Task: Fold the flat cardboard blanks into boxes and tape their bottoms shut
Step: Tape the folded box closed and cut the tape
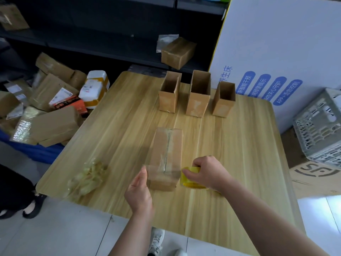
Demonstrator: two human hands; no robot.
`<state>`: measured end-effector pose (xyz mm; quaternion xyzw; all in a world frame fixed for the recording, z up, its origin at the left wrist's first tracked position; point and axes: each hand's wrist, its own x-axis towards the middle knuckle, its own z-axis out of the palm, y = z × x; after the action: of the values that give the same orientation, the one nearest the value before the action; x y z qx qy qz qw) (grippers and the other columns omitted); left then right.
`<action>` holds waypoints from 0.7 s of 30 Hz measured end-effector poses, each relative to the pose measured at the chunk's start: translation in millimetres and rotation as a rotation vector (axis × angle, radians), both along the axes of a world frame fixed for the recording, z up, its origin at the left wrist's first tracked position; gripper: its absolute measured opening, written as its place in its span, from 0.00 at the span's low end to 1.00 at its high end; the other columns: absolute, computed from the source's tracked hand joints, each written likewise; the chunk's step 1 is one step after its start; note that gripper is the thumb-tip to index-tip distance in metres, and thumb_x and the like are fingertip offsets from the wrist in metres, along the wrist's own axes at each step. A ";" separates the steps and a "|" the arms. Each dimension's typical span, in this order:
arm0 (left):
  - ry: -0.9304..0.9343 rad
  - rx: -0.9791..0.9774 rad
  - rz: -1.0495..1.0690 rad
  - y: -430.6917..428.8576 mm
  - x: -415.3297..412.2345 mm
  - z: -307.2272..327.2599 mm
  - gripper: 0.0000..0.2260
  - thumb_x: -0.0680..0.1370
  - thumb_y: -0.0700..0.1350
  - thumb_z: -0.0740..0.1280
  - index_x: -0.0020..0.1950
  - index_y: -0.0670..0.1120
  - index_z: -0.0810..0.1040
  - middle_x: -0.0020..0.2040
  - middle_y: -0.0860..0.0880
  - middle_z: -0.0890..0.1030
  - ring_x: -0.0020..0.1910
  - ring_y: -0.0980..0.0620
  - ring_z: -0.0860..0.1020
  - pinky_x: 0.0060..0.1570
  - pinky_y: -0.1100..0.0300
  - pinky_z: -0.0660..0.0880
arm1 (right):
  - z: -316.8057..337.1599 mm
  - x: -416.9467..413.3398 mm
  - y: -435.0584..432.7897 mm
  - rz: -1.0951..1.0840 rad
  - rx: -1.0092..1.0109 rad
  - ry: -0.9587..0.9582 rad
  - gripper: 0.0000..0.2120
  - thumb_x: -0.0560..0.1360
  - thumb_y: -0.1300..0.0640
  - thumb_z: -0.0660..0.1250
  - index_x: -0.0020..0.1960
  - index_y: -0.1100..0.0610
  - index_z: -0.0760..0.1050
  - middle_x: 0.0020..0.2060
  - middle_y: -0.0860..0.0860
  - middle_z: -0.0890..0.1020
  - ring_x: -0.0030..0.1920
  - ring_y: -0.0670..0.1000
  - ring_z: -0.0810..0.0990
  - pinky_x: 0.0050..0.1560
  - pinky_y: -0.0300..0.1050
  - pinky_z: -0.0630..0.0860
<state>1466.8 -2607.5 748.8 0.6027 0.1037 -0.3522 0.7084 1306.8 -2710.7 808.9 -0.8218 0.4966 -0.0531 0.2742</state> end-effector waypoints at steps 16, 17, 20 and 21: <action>-0.073 0.135 -0.017 4.3 -8.2 1.7 0.07 0.74 0.46 0.73 0.50 0.44 0.83 0.48 0.48 0.84 0.51 0.54 0.81 0.53 0.63 0.72 | -13.3 -2.6 -4.1 -0.012 0.066 0.059 0.24 0.69 0.40 0.68 0.30 0.58 0.66 0.27 0.49 0.67 0.29 0.49 0.64 0.29 0.45 0.64; -0.078 0.138 -0.016 3.8 -8.0 1.2 0.08 0.75 0.46 0.73 0.50 0.43 0.83 0.48 0.48 0.83 0.51 0.54 0.81 0.53 0.63 0.72 | -13.5 -2.4 -4.2 -0.011 0.071 0.063 0.23 0.69 0.40 0.68 0.30 0.57 0.65 0.27 0.49 0.66 0.29 0.49 0.64 0.29 0.45 0.64; -0.087 0.159 -0.020 3.9 -8.6 5.4 0.08 0.75 0.45 0.72 0.50 0.42 0.82 0.45 0.49 0.82 0.46 0.56 0.80 0.49 0.65 0.72 | -14.0 -1.1 -4.3 -0.004 0.078 0.069 0.24 0.70 0.41 0.69 0.28 0.55 0.62 0.26 0.49 0.65 0.29 0.50 0.64 0.29 0.45 0.64; -0.085 0.164 -0.032 3.4 -8.3 4.7 0.06 0.75 0.45 0.72 0.49 0.43 0.82 0.44 0.51 0.82 0.44 0.58 0.79 0.46 0.67 0.72 | -14.6 -0.7 -4.2 -0.002 0.080 0.069 0.24 0.70 0.41 0.69 0.28 0.55 0.62 0.26 0.49 0.65 0.29 0.50 0.63 0.30 0.45 0.64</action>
<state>1458.5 -2604.1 753.6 0.6748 0.0925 -0.3280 0.6546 1306.1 -2714.9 794.2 -0.8111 0.5082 -0.0051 0.2894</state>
